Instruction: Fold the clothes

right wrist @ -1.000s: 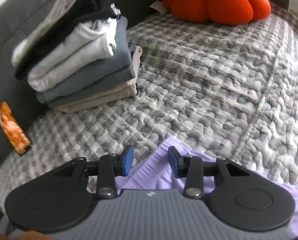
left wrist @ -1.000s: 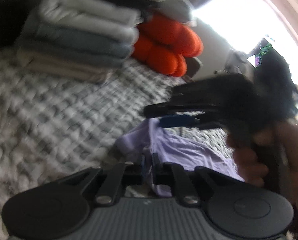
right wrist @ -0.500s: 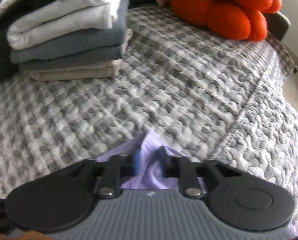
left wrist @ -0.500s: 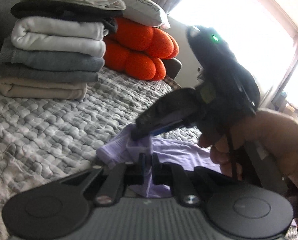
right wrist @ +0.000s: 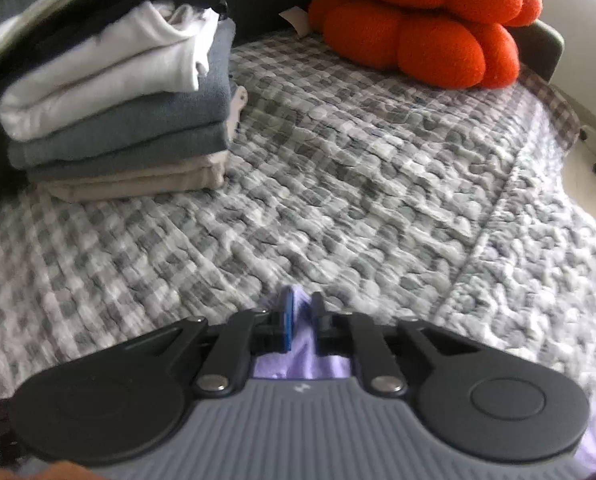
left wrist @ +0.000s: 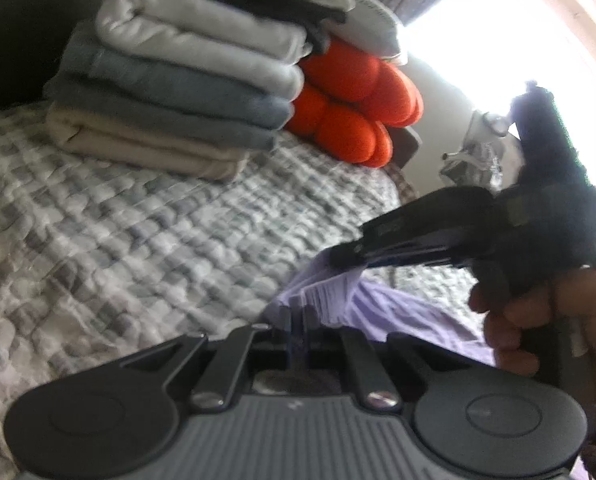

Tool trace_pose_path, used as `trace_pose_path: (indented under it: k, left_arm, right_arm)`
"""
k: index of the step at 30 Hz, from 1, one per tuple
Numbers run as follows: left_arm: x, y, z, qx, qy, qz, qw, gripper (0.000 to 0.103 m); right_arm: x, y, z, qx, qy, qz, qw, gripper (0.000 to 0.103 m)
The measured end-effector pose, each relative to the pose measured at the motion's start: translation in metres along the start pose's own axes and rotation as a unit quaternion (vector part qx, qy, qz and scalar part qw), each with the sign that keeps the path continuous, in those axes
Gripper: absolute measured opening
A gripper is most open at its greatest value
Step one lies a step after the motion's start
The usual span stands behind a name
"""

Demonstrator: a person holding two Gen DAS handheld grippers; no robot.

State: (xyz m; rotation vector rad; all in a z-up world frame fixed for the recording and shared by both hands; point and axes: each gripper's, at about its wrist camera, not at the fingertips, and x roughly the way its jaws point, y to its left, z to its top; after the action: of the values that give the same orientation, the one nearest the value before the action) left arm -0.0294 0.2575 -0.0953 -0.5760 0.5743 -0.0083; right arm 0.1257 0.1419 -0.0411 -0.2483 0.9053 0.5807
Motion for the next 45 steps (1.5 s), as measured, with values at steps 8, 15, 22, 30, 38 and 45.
trace_pose_path:
  k: [8, 15, 22, 30, 38, 45]
  left_arm:
    - [-0.004, 0.002, 0.001, -0.002, 0.005, -0.007, 1.0, 0.008]
    - [-0.025, -0.014, 0.008, 0.04, -0.05, 0.005, 0.998, 0.008]
    - [-0.013, -0.038, 0.012, 0.104, -0.025, -0.032, 0.9938, 0.008]
    - [0.013, -0.021, 0.007, 0.088, 0.008, -0.009, 0.9961, 0.007]
    - [0.02, -0.007, 0.005, 0.077, 0.008, -0.001, 0.997, 0.008]
    - [0.01, -0.008, 0.009, 0.059, 0.009, -0.001, 0.9982, 0.01]
  right_arm:
    - [-0.028, -0.031, -0.001, 0.035, -0.048, 0.048, 0.997, 0.041]
    - [-0.053, -0.042, -0.021, 0.022, -0.074, 0.075, 0.994, 0.041]
    - [-0.035, -0.026, -0.035, -0.009, -0.055, 0.105, 0.993, 0.029]
    - [-0.006, -0.015, -0.028, -0.025, -0.04, 0.117, 0.992, 0.026]
    - [0.011, -0.003, -0.023, -0.048, -0.054, 0.107, 0.992, 0.027]
    - [-0.007, -0.028, -0.025, 0.008, -0.076, 0.141, 0.987, 0.033]
